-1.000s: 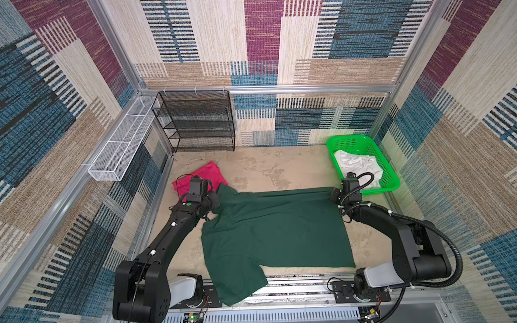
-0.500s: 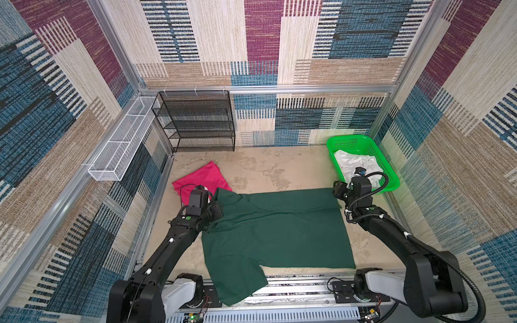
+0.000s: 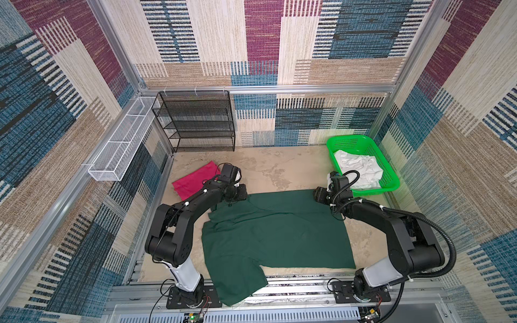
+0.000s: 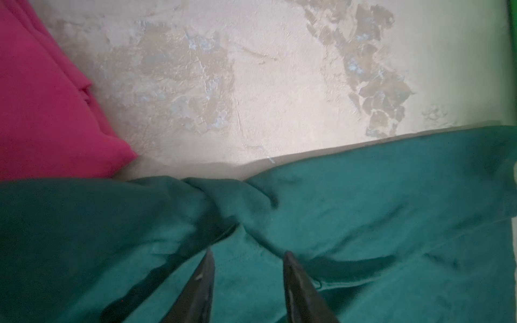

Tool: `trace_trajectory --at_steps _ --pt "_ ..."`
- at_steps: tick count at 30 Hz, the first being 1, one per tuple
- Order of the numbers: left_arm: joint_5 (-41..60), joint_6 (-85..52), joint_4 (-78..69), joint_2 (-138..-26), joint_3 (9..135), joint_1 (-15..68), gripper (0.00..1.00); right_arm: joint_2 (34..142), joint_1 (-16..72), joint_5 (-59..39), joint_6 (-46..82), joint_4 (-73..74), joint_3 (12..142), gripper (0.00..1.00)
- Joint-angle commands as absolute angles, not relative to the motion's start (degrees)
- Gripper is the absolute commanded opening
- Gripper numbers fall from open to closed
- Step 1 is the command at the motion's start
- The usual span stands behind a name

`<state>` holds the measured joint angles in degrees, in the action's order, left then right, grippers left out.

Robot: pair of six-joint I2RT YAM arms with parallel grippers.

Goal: Fold and stack the t-shirts

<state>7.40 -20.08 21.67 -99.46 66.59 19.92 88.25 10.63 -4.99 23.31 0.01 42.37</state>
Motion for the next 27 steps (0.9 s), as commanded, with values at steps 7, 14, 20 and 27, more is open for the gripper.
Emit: trace_trajectory --at_steps 7,14,20,27 --pt "3.10 -16.71 26.53 -104.78 70.06 20.90 0.43 89.14 10.72 -6.15 23.82 1.54 41.48 0.66" --pt "3.21 -16.79 27.40 -105.87 70.78 21.18 0.25 90.77 10.72 -7.21 23.57 1.73 41.85 0.67" --pt "4.61 -17.66 27.49 -102.58 67.94 21.27 0.00 92.34 10.77 -8.00 23.34 2.63 42.01 0.67" --pt "4.39 -21.36 30.18 -93.05 62.46 23.37 0.00 93.86 10.73 -7.58 23.72 3.25 41.84 0.68"
